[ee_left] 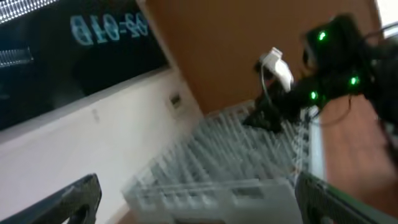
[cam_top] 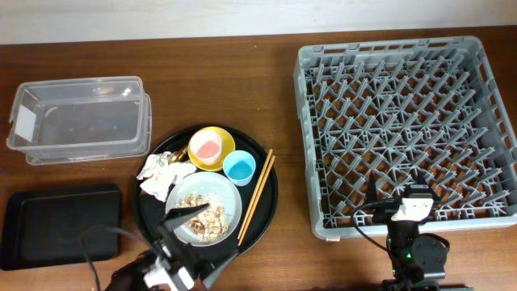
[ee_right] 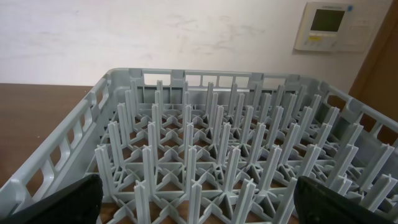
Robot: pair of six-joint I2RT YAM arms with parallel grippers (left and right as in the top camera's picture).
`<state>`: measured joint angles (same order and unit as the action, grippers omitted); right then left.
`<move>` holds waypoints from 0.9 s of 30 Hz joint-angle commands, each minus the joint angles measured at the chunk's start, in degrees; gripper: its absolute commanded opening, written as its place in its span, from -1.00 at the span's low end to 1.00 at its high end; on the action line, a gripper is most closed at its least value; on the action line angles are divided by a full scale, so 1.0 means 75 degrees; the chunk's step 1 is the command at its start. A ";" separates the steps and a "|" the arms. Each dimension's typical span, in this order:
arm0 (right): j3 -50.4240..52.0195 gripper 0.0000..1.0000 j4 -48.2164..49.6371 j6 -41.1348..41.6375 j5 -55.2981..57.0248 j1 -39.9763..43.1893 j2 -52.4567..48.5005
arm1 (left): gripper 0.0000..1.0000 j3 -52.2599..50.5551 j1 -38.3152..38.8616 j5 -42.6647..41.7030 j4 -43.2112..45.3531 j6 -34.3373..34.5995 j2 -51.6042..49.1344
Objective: Sort waste into correct bins and load items into the dishwasher rack
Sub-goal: 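Move the left gripper over the tissue on the black tray, then grasp the crumpled white tissue with the left gripper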
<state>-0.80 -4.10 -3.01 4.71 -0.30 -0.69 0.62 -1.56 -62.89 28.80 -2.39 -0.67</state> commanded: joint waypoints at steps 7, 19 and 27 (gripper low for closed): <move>0.0064 0.97 -0.0023 0.0003 0.0041 0.0050 0.0050 | 0.98 0.2617 0.0003 0.3675 -0.3841 -0.0221 -0.0924; 0.0064 0.97 -0.0023 0.0003 0.0041 0.0050 0.0050 | 0.99 0.7528 0.0003 0.3963 -0.8970 -0.0627 -0.6196; 0.0064 0.97 -0.0023 0.0003 0.0041 0.0050 0.0050 | 0.98 0.9652 0.0003 0.4785 -1.1753 -0.0542 -0.8373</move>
<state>-0.78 -4.10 -3.03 4.69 -0.30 -0.69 71.96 -1.52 -21.52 -58.98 -7.22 -61.56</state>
